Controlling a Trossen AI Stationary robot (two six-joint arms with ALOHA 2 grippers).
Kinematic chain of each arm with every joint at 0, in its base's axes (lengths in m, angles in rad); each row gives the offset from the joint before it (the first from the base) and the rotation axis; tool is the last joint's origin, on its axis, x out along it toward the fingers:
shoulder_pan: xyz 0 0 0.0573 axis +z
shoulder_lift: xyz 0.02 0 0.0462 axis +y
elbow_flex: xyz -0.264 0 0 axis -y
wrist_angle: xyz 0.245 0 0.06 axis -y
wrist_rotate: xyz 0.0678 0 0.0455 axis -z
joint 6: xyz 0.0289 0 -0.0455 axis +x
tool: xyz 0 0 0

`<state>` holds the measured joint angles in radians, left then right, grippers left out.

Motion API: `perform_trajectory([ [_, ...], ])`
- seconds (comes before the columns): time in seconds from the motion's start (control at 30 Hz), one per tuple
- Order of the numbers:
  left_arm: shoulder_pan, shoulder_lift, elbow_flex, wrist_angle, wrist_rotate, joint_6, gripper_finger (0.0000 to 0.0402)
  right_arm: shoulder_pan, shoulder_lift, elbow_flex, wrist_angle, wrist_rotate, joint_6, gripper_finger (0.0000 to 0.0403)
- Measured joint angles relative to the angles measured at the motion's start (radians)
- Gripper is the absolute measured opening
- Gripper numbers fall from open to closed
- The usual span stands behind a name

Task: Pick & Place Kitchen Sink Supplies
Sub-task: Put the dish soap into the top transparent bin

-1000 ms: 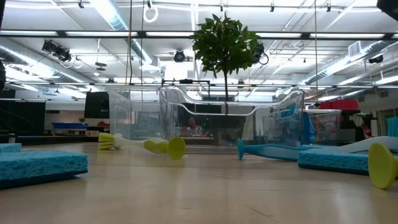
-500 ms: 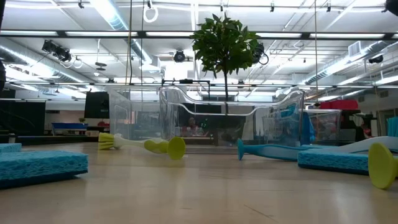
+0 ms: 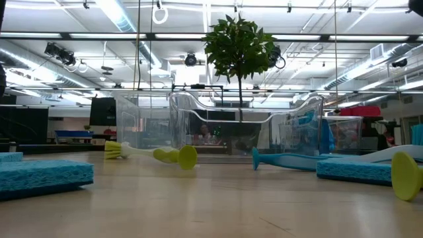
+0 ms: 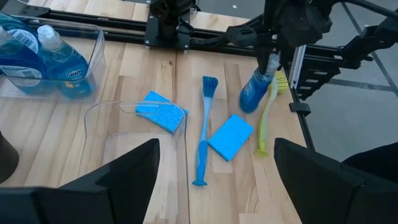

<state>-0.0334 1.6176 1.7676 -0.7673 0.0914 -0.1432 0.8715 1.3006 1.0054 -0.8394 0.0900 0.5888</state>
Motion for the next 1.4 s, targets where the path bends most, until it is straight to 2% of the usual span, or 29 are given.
perform_trajectory([
  [0.13, 0.0, 0.0, 0.0, 0.0, 0.0, 0.0, 0.0319, 0.0, 0.0, 0.001, 0.002, 0.0, -0.002, 0.0126],
  [0.67, 0.0, 0.0, 0.0, 0.0, 0.0, 0.033, 0.0319, -0.017, -0.068, -0.001, -0.007, 0.008, 0.126, 0.0126],
  [0.93, 0.0, 0.0, 0.0, 0.0, 0.002, 0.047, 0.0316, -0.055, -0.126, -0.001, -0.124, 0.068, 0.17, 0.0126],
  [1.07, 0.0, 0.0, 0.0, 0.0, 0.003, 0.058, 0.029, -0.084, -0.161, -0.002, -0.19, 0.087, 0.208, 0.0126],
  [1.4, 0.015, -0.002, 0.0, 0.0, 0.004, 0.061, 0.0175, -0.17, -0.251, -0.002, -0.297, 0.13, 0.219, 0.0125],
])
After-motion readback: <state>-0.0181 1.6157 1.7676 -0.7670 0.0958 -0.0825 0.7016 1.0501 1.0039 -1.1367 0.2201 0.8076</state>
